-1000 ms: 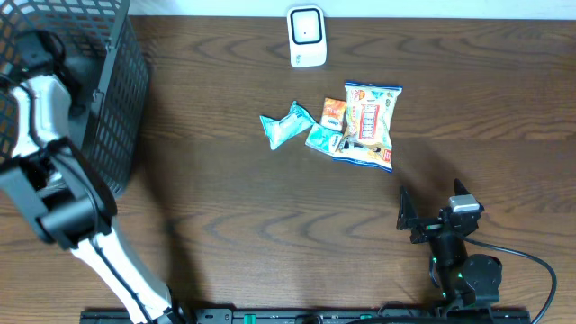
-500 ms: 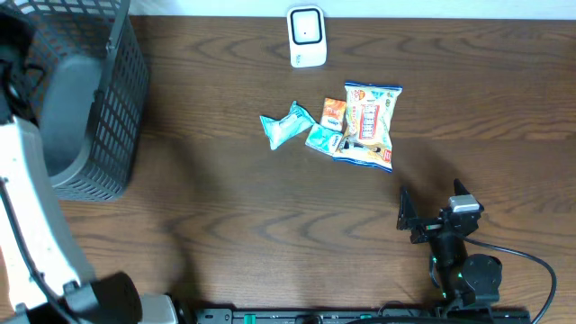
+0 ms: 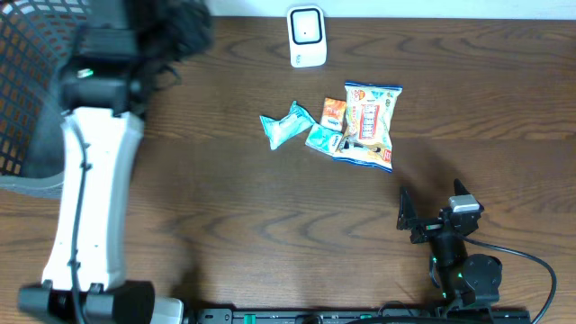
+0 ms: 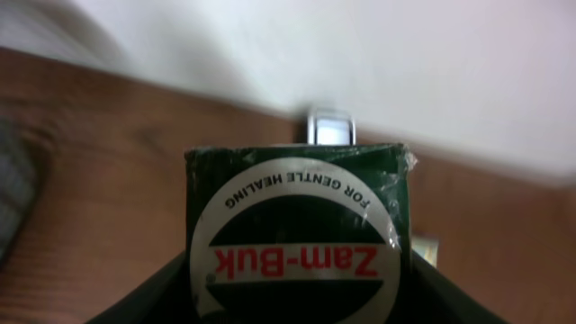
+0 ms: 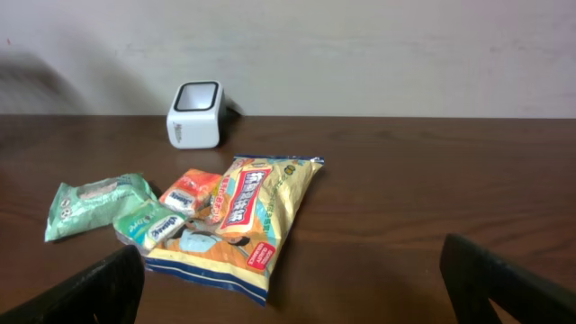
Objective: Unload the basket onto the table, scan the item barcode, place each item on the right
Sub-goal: 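Carry the Zam-Buk box to the scanner and present it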
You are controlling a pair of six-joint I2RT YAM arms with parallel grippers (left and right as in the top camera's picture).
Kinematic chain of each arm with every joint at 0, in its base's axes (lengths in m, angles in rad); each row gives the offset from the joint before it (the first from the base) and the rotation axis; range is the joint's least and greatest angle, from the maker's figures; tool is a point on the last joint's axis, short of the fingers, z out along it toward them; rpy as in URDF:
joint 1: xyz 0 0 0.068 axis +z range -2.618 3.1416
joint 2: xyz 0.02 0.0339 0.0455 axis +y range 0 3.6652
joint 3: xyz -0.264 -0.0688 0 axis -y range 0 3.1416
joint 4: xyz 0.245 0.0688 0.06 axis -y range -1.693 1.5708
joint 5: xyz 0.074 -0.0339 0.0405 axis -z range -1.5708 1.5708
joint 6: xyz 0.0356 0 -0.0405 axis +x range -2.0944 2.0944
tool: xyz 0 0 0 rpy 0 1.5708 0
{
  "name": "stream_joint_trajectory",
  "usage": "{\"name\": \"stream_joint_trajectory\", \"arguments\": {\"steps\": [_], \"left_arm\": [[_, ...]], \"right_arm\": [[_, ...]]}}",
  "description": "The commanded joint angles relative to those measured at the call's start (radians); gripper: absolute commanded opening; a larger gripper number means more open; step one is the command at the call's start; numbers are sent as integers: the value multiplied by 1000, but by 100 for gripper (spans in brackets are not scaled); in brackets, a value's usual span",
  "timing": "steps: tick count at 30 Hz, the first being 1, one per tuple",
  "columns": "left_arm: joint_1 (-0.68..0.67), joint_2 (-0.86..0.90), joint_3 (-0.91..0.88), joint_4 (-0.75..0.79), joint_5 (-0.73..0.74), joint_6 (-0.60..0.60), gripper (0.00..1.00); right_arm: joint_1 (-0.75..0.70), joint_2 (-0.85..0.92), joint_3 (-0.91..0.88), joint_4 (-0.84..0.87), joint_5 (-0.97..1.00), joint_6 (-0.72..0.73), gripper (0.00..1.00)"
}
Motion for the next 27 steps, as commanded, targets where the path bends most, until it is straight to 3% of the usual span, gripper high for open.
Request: {"name": "stream_joint_trajectory", "arguments": {"steps": [1, 8, 15, 27], "left_arm": [[-81, 86, 10, -72, 15, 274, 50], [-138, 274, 9, -142, 6, 307, 50], [-138, 465, 9, -28, -124, 311, 50], [-167, 669, 8, -19, -20, 299, 50]], "right_arm": [[-2, -3, -2, -5, 8, -11, 99], [-2, -3, -2, -4, 8, -11, 99], [-2, -3, -2, -5, 7, -11, 99], [-2, -3, -2, -5, 8, -11, 99]]}}
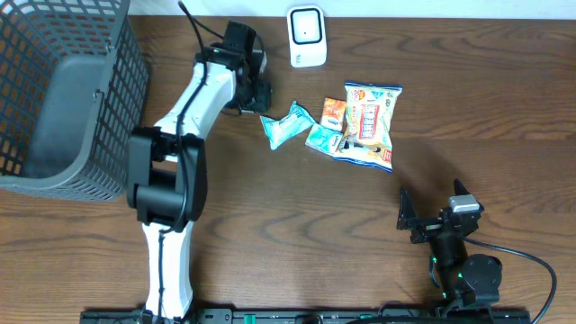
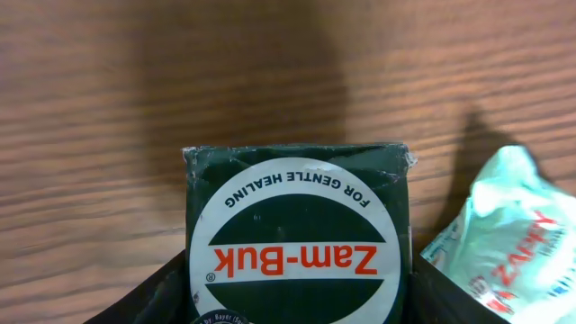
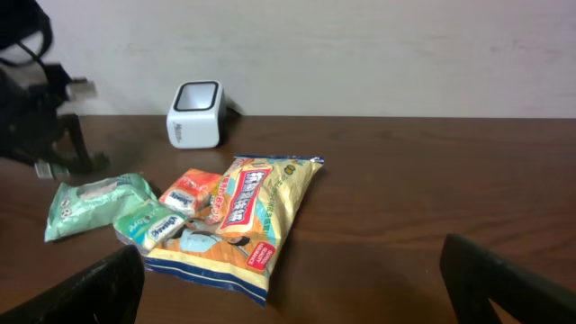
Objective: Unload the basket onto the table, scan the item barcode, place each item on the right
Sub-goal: 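Carry the Zam-Buk box to the scanner and present it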
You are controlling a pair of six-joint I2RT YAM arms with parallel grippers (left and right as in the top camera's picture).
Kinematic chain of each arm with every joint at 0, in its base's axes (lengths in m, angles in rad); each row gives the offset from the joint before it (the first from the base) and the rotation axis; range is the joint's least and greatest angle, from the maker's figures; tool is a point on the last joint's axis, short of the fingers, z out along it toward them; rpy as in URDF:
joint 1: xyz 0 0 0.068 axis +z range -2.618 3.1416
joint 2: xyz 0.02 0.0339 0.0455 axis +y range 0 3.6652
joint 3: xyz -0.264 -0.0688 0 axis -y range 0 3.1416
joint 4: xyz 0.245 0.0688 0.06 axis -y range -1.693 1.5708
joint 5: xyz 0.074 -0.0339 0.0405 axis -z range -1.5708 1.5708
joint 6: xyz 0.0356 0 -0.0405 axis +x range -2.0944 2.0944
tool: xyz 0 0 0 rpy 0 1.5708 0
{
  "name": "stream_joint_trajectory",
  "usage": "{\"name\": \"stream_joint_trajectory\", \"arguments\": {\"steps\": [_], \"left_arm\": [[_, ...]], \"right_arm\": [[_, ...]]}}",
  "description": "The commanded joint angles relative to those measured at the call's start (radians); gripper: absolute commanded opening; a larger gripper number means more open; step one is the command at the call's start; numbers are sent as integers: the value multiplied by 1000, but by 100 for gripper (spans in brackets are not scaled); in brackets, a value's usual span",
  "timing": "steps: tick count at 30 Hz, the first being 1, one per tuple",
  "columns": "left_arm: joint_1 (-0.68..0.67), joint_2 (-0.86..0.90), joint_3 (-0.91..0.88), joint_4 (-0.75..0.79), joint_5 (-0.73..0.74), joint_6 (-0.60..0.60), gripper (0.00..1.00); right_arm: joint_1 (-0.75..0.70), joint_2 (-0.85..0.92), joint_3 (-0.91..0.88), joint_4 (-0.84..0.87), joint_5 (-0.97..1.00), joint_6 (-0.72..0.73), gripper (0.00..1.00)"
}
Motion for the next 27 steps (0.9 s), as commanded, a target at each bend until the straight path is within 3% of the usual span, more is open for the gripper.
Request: {"name": "stream_joint_trajectory", "arguments": {"steps": [1, 7, 11, 16, 18, 27], "left_arm": [[-22, 37, 8, -14, 46, 9, 50], [-69, 46, 8, -56, 143, 10, 51], [-90, 44, 9, -65, 142, 10, 67], [-85, -1, 10, -67, 142, 10, 70], [-81, -34, 14, -67, 137, 10, 86], [-37, -218, 14, -66, -71, 10, 96]], "right_arm": [[-2, -3, -2, -4, 8, -11, 99], [-2, -3, -2, -5, 8, -11, 99], [-2, -3, -2, -5, 8, -11, 99], [-2, -3, -2, -5, 8, -11, 99], [-2, -3, -2, -4, 8, -11, 99], [-2, -3, -2, -5, 8, -11, 99]]}}
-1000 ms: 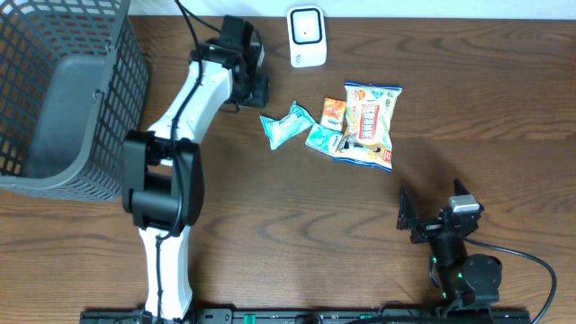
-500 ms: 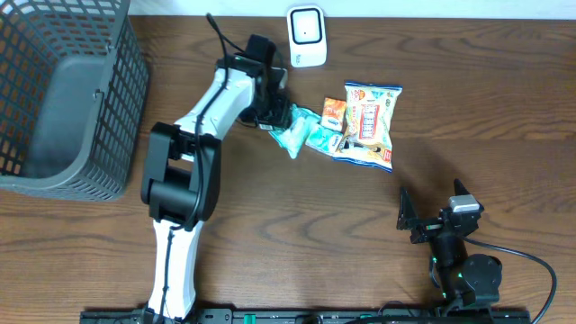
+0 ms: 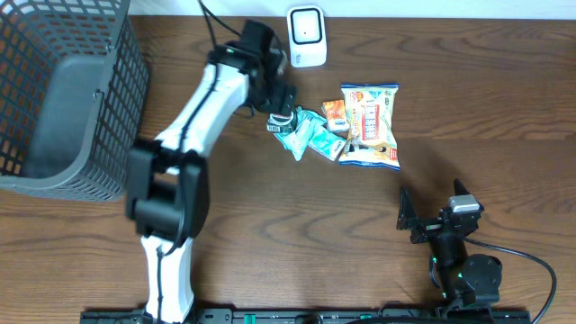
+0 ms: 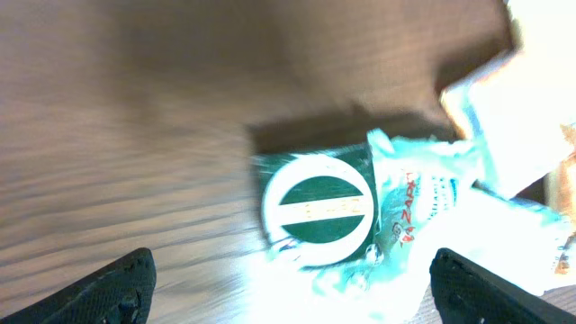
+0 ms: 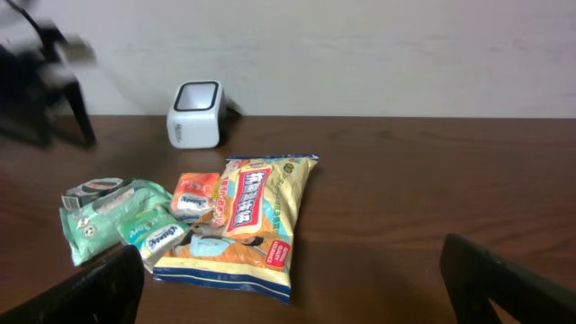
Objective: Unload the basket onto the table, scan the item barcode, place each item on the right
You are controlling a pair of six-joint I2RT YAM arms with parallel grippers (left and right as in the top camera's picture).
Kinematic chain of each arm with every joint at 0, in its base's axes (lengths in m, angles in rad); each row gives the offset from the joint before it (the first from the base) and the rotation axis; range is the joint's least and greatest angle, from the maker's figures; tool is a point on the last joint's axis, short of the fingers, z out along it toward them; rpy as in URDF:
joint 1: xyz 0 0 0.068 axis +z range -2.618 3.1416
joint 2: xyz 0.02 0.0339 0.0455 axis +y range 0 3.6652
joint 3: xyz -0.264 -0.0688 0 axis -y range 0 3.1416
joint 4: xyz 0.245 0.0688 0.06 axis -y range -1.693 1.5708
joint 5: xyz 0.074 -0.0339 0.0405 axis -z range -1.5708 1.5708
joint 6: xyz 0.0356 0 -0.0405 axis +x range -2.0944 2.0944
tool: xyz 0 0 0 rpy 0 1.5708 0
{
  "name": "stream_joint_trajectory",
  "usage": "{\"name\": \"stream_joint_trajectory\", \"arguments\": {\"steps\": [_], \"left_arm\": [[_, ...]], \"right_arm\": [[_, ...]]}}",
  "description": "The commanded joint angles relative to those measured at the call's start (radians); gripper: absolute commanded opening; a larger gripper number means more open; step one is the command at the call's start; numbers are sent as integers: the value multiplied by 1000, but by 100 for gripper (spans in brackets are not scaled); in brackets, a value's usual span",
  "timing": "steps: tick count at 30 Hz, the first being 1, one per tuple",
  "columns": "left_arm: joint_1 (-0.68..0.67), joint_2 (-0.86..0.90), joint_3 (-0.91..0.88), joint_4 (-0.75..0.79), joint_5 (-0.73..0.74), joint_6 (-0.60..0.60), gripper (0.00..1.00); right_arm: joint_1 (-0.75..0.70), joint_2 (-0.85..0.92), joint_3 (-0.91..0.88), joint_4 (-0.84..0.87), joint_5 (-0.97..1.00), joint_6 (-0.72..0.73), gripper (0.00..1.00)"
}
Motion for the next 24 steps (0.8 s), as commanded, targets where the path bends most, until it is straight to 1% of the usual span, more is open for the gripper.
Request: {"name": "stream_joint_trajectory", "arguments": {"steps": [1, 9, 11, 19, 21, 24], "left_arm": [[34, -112, 14, -3, -101, -1, 96], [116, -219, 14, -5, -101, -4, 98], [132, -229, 14, -17, -101, -21, 98], [141, -232, 14, -48, -107, -19, 98], [149, -232, 14, -40, -150, -21, 98], [173, -232, 14, -36, -264, -113, 98]], "right_arm": [[-2, -3, -2, -4, 7, -11, 99], [-2, -3, -2, -4, 8, -11, 99], [-2, -3, -2, -4, 8, -11, 99], [-2, -3, -2, -4, 8, -11, 99], [-2, -3, -2, -4, 8, -11, 99], [-2, -3, -2, -5, 8, -11, 99]]}}
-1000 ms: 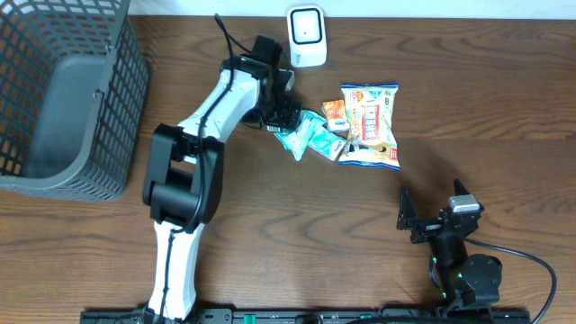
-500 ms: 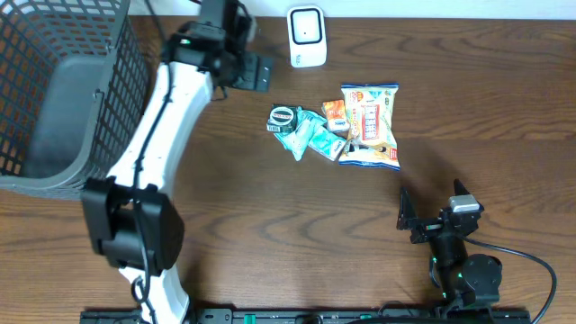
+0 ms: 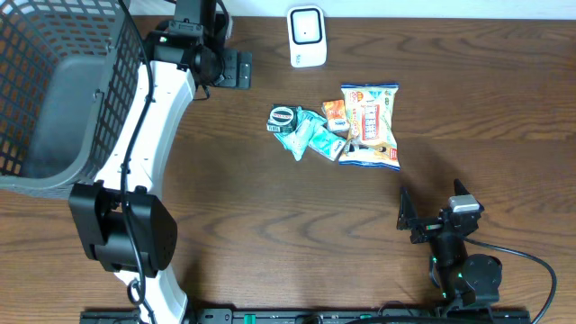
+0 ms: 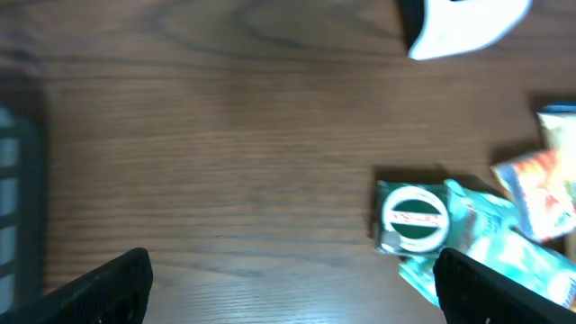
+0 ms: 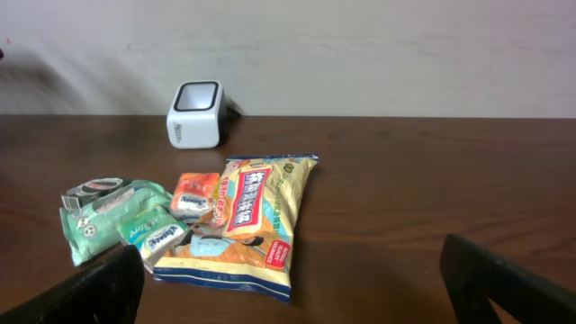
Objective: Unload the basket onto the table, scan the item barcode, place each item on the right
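Note:
The green Zam-Buk box [image 3: 283, 118] lies on the table with its round label up, touching the left end of a teal packet [image 3: 307, 136]. It shows in the left wrist view [image 4: 414, 217] and in the right wrist view [image 5: 93, 189]. The white scanner [image 3: 306, 37] stands at the back edge, its window facing up. My left gripper [image 3: 236, 69] hovers open and empty left of the scanner, well apart from the box; its dark fingers [image 4: 99, 286] frame bare wood. My right gripper [image 3: 432, 211] rests open near the front right, holding nothing.
A dark mesh basket [image 3: 54, 90] fills the far left. Right of the box lies a pile: the teal packet, a small orange pack [image 3: 334, 112] and a large chip bag [image 3: 369, 126]. The right arm's base and cable [image 3: 504, 261] sit at the front right.
My left gripper has moved from just over the box and teal packet to a spot back and left, beside the scanner. The box and pile lie where they were. The right arm is unmoved.
At first my left gripper was shut on the Zam-Buk box, up near the basket. Then it held the box low over the table, left of the teal packet. Later it was open with the box lying against the shifted pile, and now it is withdrawn.

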You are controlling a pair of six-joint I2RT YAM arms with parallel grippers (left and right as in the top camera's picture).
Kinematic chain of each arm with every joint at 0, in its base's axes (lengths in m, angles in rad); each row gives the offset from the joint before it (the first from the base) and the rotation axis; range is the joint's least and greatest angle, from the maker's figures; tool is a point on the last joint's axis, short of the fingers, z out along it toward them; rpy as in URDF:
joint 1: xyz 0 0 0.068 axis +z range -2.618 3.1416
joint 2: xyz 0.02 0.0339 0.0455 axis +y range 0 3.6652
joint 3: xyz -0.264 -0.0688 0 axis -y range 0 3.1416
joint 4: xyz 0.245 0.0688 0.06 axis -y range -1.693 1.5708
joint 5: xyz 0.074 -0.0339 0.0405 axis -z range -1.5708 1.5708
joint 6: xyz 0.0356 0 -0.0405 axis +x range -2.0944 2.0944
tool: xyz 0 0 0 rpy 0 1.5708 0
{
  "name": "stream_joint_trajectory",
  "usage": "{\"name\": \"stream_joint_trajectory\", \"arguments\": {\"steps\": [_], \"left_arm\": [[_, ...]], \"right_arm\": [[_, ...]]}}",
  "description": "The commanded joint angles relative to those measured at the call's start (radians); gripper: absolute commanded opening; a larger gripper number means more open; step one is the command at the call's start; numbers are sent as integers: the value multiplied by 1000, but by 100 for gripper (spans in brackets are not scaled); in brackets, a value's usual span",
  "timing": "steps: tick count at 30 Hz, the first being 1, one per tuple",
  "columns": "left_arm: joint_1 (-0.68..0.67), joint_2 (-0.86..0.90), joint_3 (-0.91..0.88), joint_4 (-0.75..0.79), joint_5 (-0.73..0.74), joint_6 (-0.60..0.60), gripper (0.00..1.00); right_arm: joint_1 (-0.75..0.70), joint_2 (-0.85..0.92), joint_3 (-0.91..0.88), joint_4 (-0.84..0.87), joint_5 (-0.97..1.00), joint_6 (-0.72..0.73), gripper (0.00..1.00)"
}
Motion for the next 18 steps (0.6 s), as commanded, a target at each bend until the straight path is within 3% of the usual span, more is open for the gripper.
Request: {"name": "stream_joint_trajectory", "arguments": {"steps": [1, 18], "left_arm": [[38, -21, 13, 1, -139, -112, 98], [76, -21, 12, -14, -137, -144, 98]], "right_arm": [[-2, -3, -2, -4, 8, -11, 99], [-2, -3, -2, -5, 8, -11, 99]]}}
